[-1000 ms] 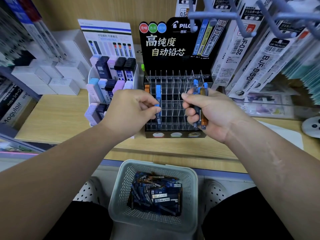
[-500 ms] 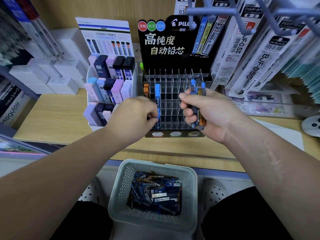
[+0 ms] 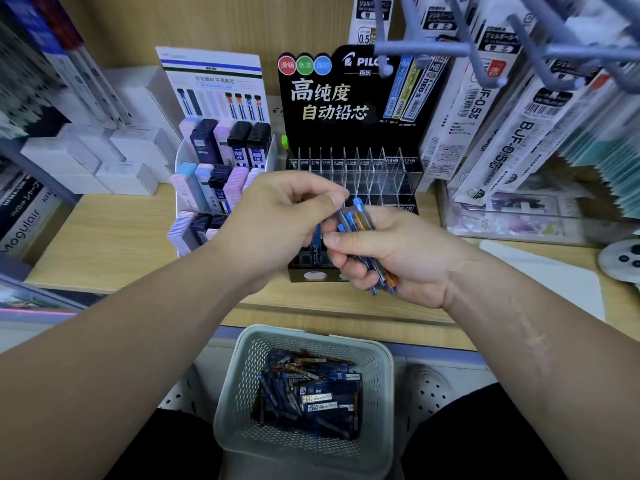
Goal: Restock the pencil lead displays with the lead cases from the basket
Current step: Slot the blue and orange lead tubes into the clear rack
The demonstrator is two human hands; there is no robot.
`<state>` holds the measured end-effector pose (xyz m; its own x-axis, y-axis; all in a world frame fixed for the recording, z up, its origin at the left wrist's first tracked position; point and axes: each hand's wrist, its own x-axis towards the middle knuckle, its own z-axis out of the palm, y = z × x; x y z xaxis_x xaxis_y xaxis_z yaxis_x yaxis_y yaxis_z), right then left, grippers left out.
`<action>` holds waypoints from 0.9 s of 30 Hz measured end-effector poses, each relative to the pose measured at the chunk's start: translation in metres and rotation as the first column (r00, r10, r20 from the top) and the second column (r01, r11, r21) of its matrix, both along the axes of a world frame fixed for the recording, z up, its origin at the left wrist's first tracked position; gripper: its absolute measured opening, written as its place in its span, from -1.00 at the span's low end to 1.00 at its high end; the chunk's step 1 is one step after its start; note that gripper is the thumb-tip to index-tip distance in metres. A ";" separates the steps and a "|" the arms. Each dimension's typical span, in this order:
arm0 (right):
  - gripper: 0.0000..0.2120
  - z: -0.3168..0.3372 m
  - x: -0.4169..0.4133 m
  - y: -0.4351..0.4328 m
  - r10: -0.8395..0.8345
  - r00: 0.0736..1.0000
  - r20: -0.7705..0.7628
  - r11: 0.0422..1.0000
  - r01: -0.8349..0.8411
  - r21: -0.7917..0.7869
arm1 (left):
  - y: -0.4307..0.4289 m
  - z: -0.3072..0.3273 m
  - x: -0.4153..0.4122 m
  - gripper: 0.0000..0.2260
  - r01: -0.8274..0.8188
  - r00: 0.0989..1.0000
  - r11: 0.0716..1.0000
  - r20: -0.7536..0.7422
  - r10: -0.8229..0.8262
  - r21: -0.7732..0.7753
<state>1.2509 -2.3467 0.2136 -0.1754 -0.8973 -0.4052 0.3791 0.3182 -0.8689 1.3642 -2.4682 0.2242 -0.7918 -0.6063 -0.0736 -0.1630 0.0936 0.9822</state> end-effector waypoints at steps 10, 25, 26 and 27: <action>-0.91 -0.002 0.002 -0.002 0.001 0.976 -0.216 1.000 -0.003 -0.010 | -0.007 -0.001 0.003 -0.88 0.005 0.998 0.999 0.058 -0.008 0.045; -0.84 0.000 -0.018 0.004 -0.092 0.970 -0.224 0.988 0.117 0.099 | -0.042 0.014 0.019 -0.92 -0.178 0.982 0.975 0.040 0.185 -0.136; -0.86 -0.001 -0.018 0.003 -0.141 0.965 -0.220 0.981 0.167 0.102 | -0.038 0.010 0.020 -0.93 -0.146 0.984 0.970 0.069 0.162 -0.192; -0.87 -0.003 -0.018 0.002 -0.190 0.957 -0.219 0.971 0.216 0.103 | -0.034 0.006 0.021 -0.93 -0.108 0.986 0.964 0.096 0.134 -0.242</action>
